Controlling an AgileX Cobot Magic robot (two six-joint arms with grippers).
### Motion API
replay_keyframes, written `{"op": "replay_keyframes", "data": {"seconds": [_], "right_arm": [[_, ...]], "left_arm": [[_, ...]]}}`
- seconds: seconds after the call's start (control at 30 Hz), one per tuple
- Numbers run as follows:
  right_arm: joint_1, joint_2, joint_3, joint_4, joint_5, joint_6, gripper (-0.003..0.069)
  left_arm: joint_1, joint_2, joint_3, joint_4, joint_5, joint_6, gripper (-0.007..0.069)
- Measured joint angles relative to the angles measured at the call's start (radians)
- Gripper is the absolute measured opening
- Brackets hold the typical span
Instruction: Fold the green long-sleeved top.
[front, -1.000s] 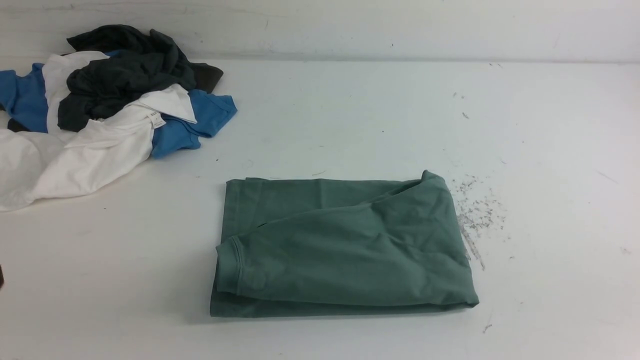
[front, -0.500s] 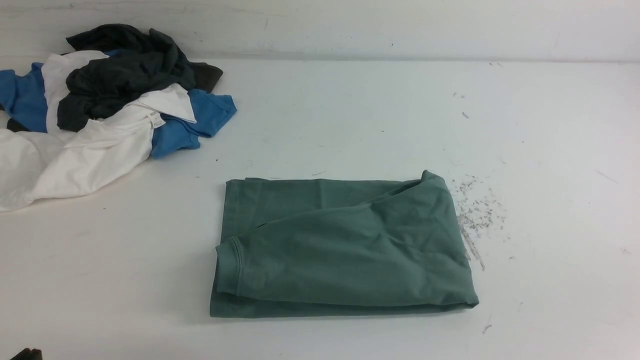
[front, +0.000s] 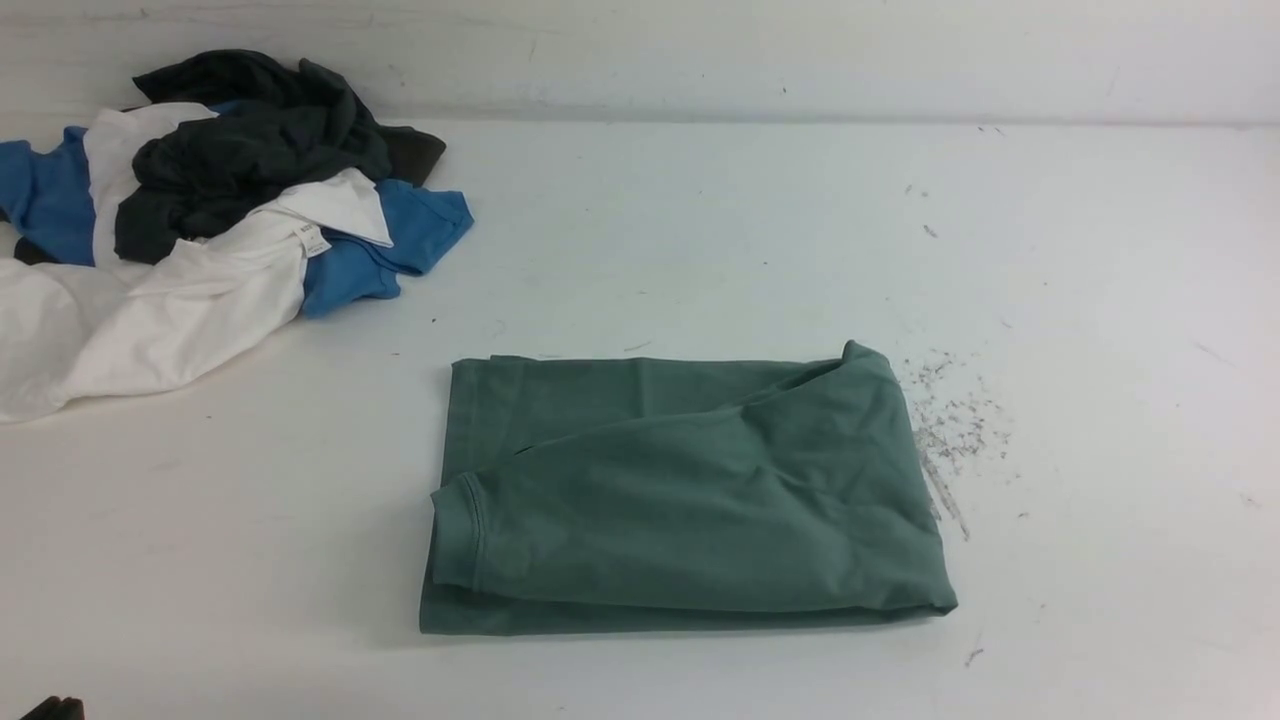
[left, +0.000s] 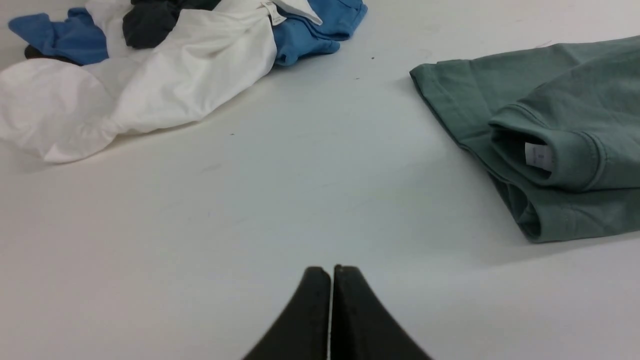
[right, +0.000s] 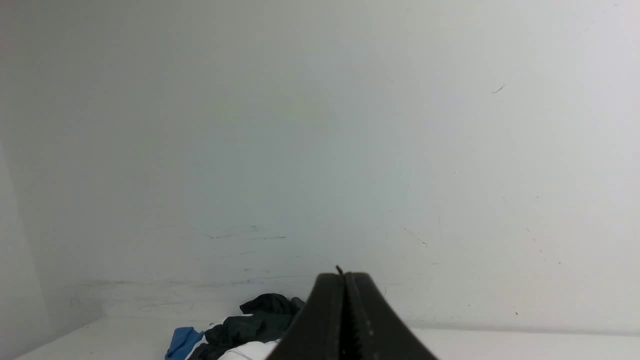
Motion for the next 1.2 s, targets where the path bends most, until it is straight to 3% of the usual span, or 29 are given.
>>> {"op": "replay_keyframes", "data": {"seconds": [0.4, 0.57, 0.7, 0.93, 1.2], "right_arm": [[0.000, 0.000, 0.000, -0.020, 0.000, -0.008, -0.0015], [-0.008, -0.031, 0.090, -0.138, 0.001, -0.034, -0.0015], [-0.097, -0.053, 0.203, -0.209, 0.000, -0.042, -0.0015], [-0.365, -0.053, 0.515, -0.221, 0.034, -0.007, -0.0015], [-0.482, -0.052, 0.520, -0.209, 0.057, 0.023, -0.0015]], "left_arm": [[0.000, 0.000, 0.000, -0.001, 0.000, 0.000, -0.0004], [0.000, 0.000, 0.000, -0.001, 0.000, 0.000, -0.0004], [0.000, 0.000, 0.000, -0.001, 0.001, 0.000, -0.0004], [0.000, 0.000, 0.000, -0.001, 0.001, 0.000, -0.0004], [0.000, 0.000, 0.000, -0.001, 0.001, 0.000, -0.0004]]}}
